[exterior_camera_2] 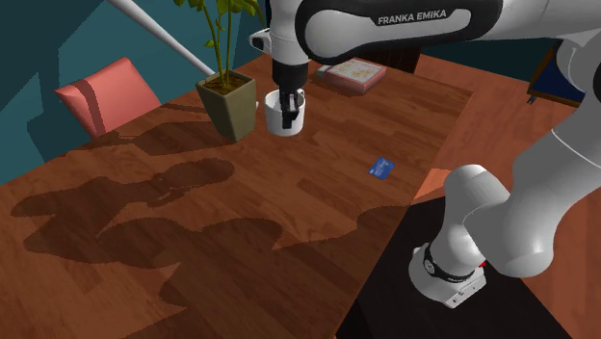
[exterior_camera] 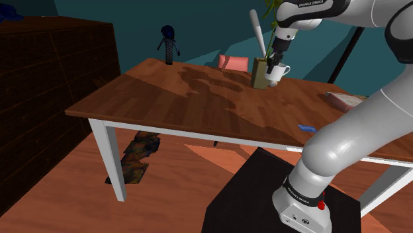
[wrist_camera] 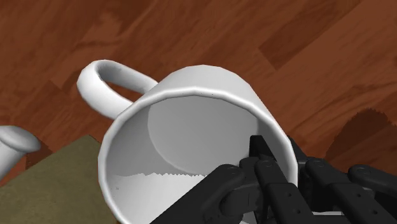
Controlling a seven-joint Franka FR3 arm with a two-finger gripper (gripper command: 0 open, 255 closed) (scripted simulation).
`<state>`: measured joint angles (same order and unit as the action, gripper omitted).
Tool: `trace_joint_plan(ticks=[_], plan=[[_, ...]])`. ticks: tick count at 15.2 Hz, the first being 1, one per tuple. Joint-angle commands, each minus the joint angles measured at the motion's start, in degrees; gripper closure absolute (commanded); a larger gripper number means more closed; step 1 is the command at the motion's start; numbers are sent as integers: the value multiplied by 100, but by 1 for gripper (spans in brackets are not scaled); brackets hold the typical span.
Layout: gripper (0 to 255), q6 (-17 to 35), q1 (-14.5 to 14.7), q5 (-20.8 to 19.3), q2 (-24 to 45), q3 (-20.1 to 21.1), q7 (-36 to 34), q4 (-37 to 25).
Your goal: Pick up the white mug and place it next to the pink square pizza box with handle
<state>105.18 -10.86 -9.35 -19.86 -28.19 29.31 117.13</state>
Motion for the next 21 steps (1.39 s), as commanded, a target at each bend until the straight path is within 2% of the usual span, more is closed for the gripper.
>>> trace_joint_plan(ticks=[1, 11, 21], plan=[[255, -35, -114, -106, -193, -119, 192, 121], [255, -241, -664, -588, -820, -884, 1324, 330], [255, -418, -965, -882, -866, -1962, 2677, -92]])
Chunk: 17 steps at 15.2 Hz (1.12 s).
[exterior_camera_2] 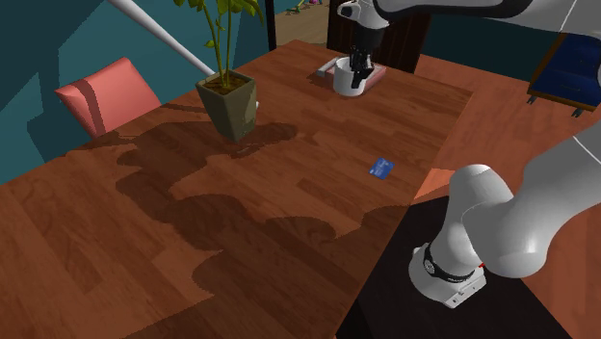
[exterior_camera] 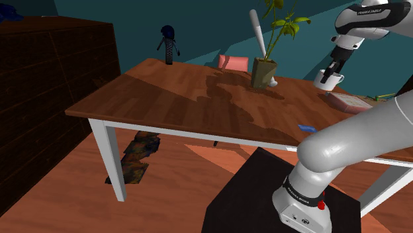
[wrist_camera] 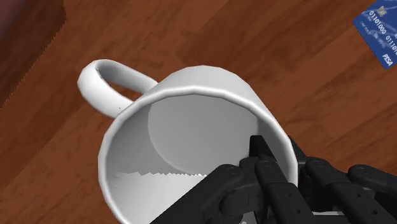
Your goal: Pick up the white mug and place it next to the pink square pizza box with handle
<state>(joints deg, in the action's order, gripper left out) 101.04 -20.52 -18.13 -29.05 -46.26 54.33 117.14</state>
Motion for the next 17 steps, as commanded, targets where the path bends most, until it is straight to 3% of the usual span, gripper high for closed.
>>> trace_joint_plan(ticks=[1, 6, 10, 13, 16, 17], plan=[[255, -17, -2, -14, 83, -289, 323, -169], [255, -70, 84, 21, 338, -1065, 1104, -642], [255, -102, 353, 194, 683, -1910, 1801, -1136], [255, -133, 823, 429, 1018, -2836, 2369, -1582], [255, -205, 1688, 582, 1209, -4046, 2807, -2043], [255, -136, 1665, 534, 1164, -4015, 2777, -1959]])
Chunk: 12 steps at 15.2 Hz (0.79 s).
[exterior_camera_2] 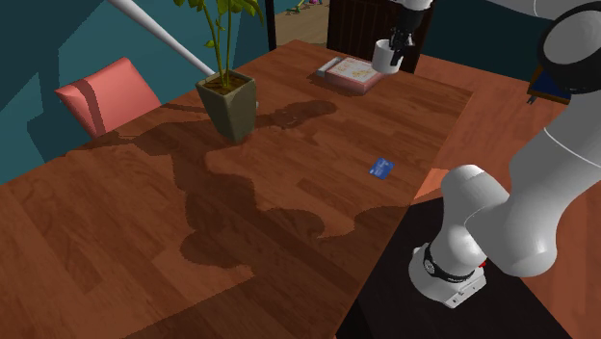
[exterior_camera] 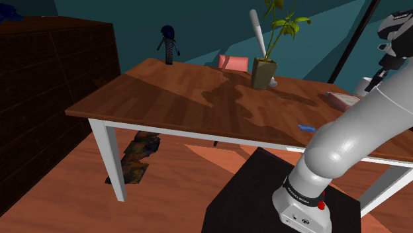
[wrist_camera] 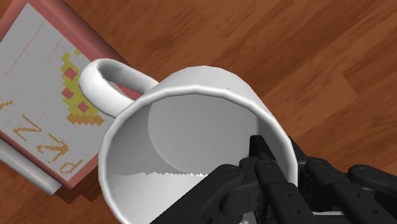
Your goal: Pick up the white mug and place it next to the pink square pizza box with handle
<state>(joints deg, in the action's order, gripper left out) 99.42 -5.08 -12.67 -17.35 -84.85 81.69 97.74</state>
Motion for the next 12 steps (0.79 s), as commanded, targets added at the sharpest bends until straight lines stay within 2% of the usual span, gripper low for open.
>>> trace_joint_plan(ticks=[1, 6, 12], plan=[[255, 101, 95, -31, -23, -141, 31, 64], [255, 476, 27, -90, -66, -149, 7, 458], [255, 918, 77, -167, -112, -291, -21, 880]])
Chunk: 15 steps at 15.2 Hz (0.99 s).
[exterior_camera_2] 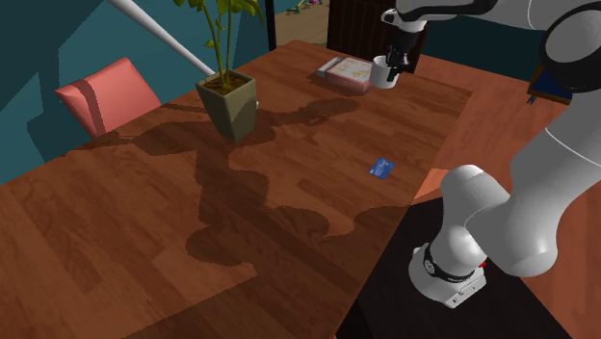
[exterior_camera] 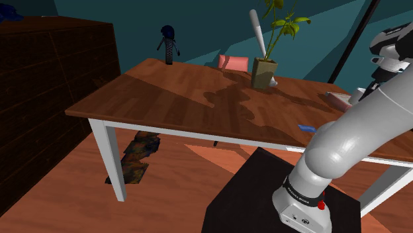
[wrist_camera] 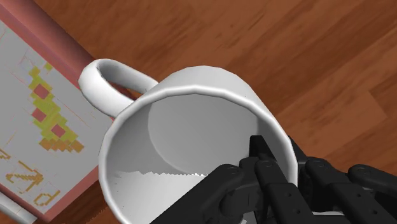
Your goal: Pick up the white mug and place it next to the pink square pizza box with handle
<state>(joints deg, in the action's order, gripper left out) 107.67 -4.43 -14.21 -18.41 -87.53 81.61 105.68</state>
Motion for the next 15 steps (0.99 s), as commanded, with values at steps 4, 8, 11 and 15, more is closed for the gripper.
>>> trace_joint_plan(ticks=[4, 8, 11, 15], plan=[[255, 381, 116, -76, -42, -187, -38, 339], [255, 664, 271, -156, -89, -398, -73, 569], [255, 871, 416, -230, -136, -581, -108, 727], [255, 1054, 561, -309, -187, -760, -148, 859]])
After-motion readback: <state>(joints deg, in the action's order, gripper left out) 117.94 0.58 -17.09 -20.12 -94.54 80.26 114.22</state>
